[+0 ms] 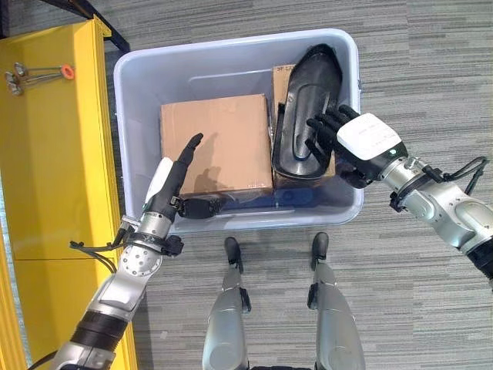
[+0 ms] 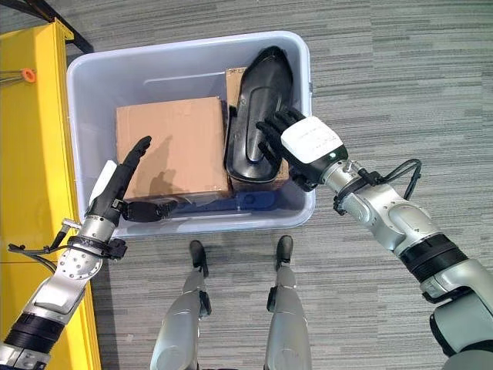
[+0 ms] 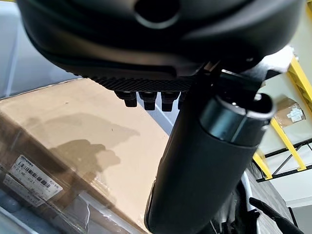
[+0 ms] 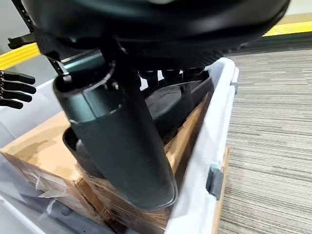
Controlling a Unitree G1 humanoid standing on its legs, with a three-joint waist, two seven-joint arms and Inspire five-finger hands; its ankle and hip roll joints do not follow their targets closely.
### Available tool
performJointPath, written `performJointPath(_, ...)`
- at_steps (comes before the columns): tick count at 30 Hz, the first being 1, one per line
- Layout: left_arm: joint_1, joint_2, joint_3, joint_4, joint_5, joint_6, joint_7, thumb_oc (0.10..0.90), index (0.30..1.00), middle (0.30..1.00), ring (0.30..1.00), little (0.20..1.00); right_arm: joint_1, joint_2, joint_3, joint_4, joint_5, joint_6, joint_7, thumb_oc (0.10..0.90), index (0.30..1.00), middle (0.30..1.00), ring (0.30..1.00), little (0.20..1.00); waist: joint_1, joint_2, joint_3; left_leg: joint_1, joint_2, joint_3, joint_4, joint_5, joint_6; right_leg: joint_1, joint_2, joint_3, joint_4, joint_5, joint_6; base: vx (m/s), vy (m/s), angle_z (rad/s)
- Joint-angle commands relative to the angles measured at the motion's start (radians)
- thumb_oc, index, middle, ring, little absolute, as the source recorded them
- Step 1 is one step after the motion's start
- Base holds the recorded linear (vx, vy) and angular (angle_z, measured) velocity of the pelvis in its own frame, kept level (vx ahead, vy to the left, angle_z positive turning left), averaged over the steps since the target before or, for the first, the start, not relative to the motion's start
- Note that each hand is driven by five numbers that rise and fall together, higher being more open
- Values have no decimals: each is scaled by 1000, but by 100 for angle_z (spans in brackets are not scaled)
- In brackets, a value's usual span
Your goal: Move parts from the plastic box to the shelf.
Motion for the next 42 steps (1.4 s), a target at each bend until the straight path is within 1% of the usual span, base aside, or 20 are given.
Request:
performJointPath(1, -20, 71, 58, -88, -12, -107, 30, 900, 1000, 1000, 1000, 1000, -88, -17, -36, -122, 45, -52, -17, 900, 1000, 1000, 1000, 1000, -2, -38, -10, -7, 31, -32, 47, -41, -2, -34, -29, 28, 184, -170, 14, 0, 0, 0)
performJointPath(3, -19, 66, 56, -87, -11, -112, 35, 900, 1000, 1000, 1000, 1000, -101, 2, -20, -128, 19, -56, -17, 900, 1000, 1000, 1000, 1000, 4, -33, -10, -4, 29, -33, 42, -40, -2, -29, -31, 26, 182, -171, 13, 0, 0, 0)
performJointPath(6, -18, 67, 59, -88, -11, -113, 30, 900, 1000, 1000, 1000, 1000, -109, 13, -14, -136, 14, -43, -19, 900, 1000, 1000, 1000, 1000, 6, -31, -10, 0, 29, -33, 37, -38, -2, -26, -31, 22, 181, -171, 12, 0, 0, 0)
performJointPath(12, -12, 66, 61, -91, -13, -117, 27, 900, 1000, 1000, 1000, 1000, -121, 18, -15, -140, 29, -4, -13, 900, 1000, 1000, 1000, 1000, 12, -30, -10, 7, 28, -37, 32, -37, -3, -18, -33, 17, 176, -168, 14, 0, 0, 0)
performJointPath(16, -16, 62, 63, -89, -7, -116, 22, 900, 1000, 1000, 1000, 1000, -120, 23, -25, -137, 15, -3, 5, 900, 1000, 1000, 1000, 1000, 11, -30, -10, 7, 29, -37, 31, -36, -3, -19, -34, 17, 175, -167, 15, 0, 0, 0)
performJointPath(19, -21, 66, 57, -82, -10, -114, 25, 900, 1000, 1000, 1000, 1000, -126, 16, -12, -122, -16, 1, 4, 900, 1000, 1000, 1000, 1000, 15, -30, -10, -1, 28, -38, 36, -36, -2, -25, -36, 15, 181, -168, 16, 0, 0, 0)
performJointPath(22, -29, 71, 47, -70, -5, -119, 23, 900, 1000, 1000, 1000, 1000, -140, 17, 10, -75, -59, 17, -18, 900, 1000, 1000, 1000, 1000, 20, -29, -10, -7, 28, -43, 36, -33, -2, -30, -34, 13, 186, -170, 14, -2, -36, 1)
performJointPath(23, -32, 74, 43, -61, -7, -123, 27, 900, 1000, 1000, 1000, 1000, -161, 10, 33, -37, -78, 17, -31, 900, 1000, 1000, 1000, 1000, 22, -28, -10, -11, 30, -45, 35, -31, -4, -34, -34, 11, 188, -171, 13, -7, -35, 3)
performJointPath(24, -34, 78, 40, -52, -12, -131, 29, 900, 1000, 1000, 1000, 1000, -179, -4, 52, -5, -70, 30, -47, 900, 1000, 1000, 1000, 1000, 24, -27, -10, -15, 33, -46, 32, -27, -5, -36, -34, 9, 187, -171, 13, -10, -35, 4)
performJointPath(26, -36, 84, 38, -47, -15, -135, 26, 900, 1000, 1000, 1000, 1000, -194, -15, 55, 12, -72, 34, -50, 900, 1000, 1000, 1000, 1000, 23, -27, -10, -16, 34, -46, 32, -25, -6, -39, -33, 9, 190, -171, 14, -4, -12, 2)
performJointPath(27, -32, 89, 37, -42, -16, -142, 23, 900, 1000, 1000, 1000, 1000, -210, -33, 61, 24, -103, 37, -40, 900, 1000, 1000, 1000, 1000, 23, -29, -10, -16, 34, -49, 35, -26, -8, -42, -31, 11, 194, -171, 15, 0, 0, 0)
performJointPath(29, -35, 87, 35, -40, -10, -145, 24, 900, 1000, 1000, 1000, 1000, -214, -44, 72, 40, -118, 44, -44, 900, 1000, 1000, 1000, 1000, 23, -32, -10, -16, 35, -49, 37, -27, -7, -40, -30, 13, 192, -170, 15, 0, -16, 0)
performJointPath(30, -39, 90, 30, -32, -13, -151, 26, 900, 1000, 1000, 1000, 1000, -235, -51, 100, 67, -125, 53, -48, 900, 1000, 1000, 1000, 1000, 24, -31, -10, -16, 36, -47, 39, -28, -6, -41, -30, 15, 192, -169, 15, 0, 0, 0)
performJointPath(33, -52, 98, 17, -30, -16, -132, 32, 900, 1000, 1000, 1000, 1000, -263, -64, 121, 106, -102, 58, -52, 900, 1000, 1000, 1000, 1000, 23, -31, -10, -22, 36, -47, 49, -29, -6, -44, -32, 15, 197, -169, 16, 0, 0, 0)
performJointPath(38, -63, 107, 4, -8, -22, -145, 39, 900, 1000, 1000, 1000, 1000, -309, -67, 148, 168, -94, 59, -74, 900, 1000, 1000, 1000, 1000, 24, -26, -10, -37, 37, -49, 54, -26, -8, -63, -34, 14, 211, -172, 15, 0, 0, 0)
performJointPath(42, -71, 108, -6, -1, -19, -152, 38, 900, 1000, 1000, 1000, 1000, -348, -61, 172, 208, -123, 67, -75, 900, 1000, 1000, 1000, 1000, 29, -22, -10, -56, 36, -51, 58, -25, -8, -86, -37, 13, 223, -174, 16, 0, 0, 0)
